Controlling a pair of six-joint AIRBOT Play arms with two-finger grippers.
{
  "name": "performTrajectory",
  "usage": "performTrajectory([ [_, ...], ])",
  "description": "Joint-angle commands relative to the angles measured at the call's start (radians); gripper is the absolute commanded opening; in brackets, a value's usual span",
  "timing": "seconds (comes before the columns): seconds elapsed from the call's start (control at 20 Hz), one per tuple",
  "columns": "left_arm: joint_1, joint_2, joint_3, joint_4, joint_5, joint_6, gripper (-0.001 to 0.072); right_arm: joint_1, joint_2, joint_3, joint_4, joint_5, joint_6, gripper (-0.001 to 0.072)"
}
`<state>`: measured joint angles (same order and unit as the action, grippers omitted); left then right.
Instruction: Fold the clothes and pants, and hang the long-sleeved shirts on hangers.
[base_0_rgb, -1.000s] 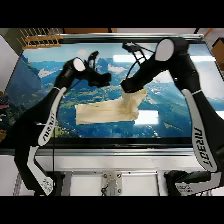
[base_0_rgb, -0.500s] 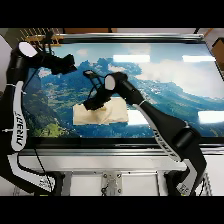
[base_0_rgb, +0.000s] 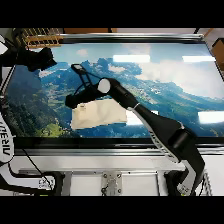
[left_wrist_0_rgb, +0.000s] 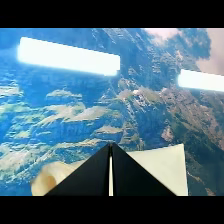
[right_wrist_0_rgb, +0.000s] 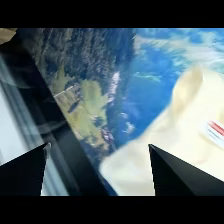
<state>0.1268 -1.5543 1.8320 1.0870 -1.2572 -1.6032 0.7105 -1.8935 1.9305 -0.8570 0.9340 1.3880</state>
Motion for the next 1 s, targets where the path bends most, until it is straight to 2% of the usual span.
performTrajectory([
  [0.0,-0.011,0.125,-0.164,0.101,0.058,0.003,0.0004,-0.137,0.132,-0.125,-0.084,0.111,-0.031,0.0667],
  [0.25,-0.097,0.299,-0.534,0.097,0.133,0.028,0.0004,-0.478,0.256,-0.516,-0.144,0.238,0.031,0.0668],
  [0.3,-0.119,0.326,-0.591,0.097,0.152,0.028,0.0004,-0.542,0.252,-0.584,-0.124,0.228,0.044,0.0679],
  [0.35,-0.139,0.345,-0.632,0.097,0.168,0.028,0.0004,-0.593,0.245,-0.644,-0.075,0.204,0.043,0.072],
  [0.45,-0.18,0.377,-0.703,0.097,0.211,0.028,0.0004,-0.663,0.207,-0.725,0.084,0.143,-0.027,0.072],
  [0.7,-0.241,0.407,-0.776,0.093,0.266,0.025,0.0004,-0.61,0.086,-0.736,0.359,0.096,-0.221,0.0719],
  [0.95,-0.249,0.407,-0.776,0.09,0.275,0.024,0.0004,-0.466,0.071,-0.733,0.409,0.007,-0.265,0.0707],
])
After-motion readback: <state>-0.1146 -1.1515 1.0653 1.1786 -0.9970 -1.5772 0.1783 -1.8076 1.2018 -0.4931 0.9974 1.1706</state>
